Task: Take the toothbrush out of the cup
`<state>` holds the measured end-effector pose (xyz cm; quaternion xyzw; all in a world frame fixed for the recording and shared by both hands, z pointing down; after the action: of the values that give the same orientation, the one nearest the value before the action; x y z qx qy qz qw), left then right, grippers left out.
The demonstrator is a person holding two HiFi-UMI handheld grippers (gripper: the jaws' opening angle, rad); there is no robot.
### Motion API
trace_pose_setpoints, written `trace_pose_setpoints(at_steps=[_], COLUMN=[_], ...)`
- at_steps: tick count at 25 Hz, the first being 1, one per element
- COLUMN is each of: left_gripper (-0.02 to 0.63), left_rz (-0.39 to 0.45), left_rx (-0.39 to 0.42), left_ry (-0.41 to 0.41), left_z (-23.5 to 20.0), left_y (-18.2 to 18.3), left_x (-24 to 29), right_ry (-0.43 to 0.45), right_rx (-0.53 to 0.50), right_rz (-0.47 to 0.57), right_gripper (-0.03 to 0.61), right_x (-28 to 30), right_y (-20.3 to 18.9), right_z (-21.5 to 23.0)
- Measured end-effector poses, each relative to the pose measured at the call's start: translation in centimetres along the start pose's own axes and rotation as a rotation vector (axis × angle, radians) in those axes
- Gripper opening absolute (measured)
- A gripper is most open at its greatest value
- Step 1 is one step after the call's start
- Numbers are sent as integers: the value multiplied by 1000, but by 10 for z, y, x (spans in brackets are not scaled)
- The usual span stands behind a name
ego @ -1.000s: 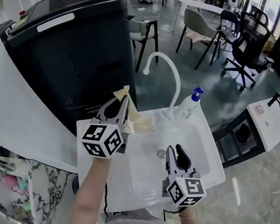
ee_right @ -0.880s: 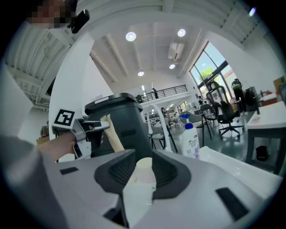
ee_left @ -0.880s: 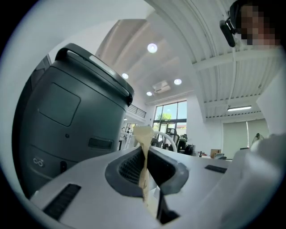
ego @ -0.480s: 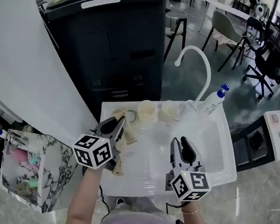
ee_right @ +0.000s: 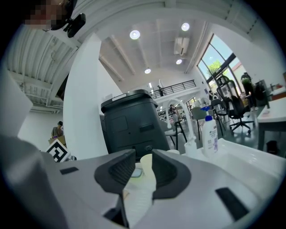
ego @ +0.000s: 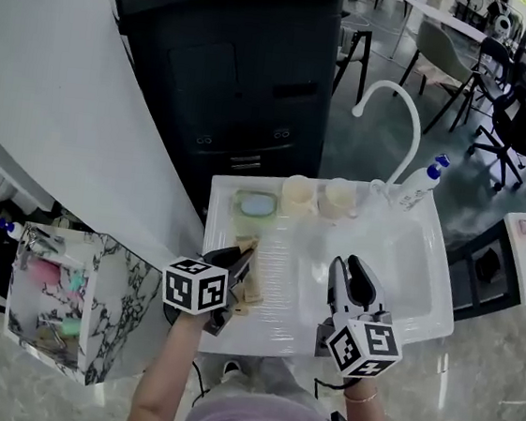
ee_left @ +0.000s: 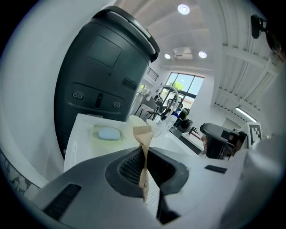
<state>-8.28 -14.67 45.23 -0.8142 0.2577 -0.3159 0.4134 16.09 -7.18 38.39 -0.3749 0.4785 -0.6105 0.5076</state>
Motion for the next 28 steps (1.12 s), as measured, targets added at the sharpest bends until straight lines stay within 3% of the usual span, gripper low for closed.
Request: trace_pose_setpoints(at_steps=[11, 19, 28], left_gripper=[12, 12, 37], left_rz=[-159, -258, -339], left_rx=[60, 25, 77], left_ry=[5, 97, 161], left_z=[1, -27, -34], left_y=[-25, -51, -72], left_x=[41, 82, 105], right_ry=[-56, -84, -84], right_rx=[10, 6, -1], right_rz=[-1, 3, -21], right_gripper=[106, 106, 106], right_x=[-14, -13, -1], right_y=[-6, -3, -3], right_z=[6, 24, 39])
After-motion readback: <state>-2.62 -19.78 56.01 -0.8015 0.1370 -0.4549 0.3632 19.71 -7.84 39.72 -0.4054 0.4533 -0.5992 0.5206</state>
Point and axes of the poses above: the fingertips, and each gripper's own axes: x forward along the fingers, z to its right, y out of its top, the point moved 8 cm from there along -x, backward along the fingers, and after that the axes turned 10 degrees about z, right-handed, at the moved point
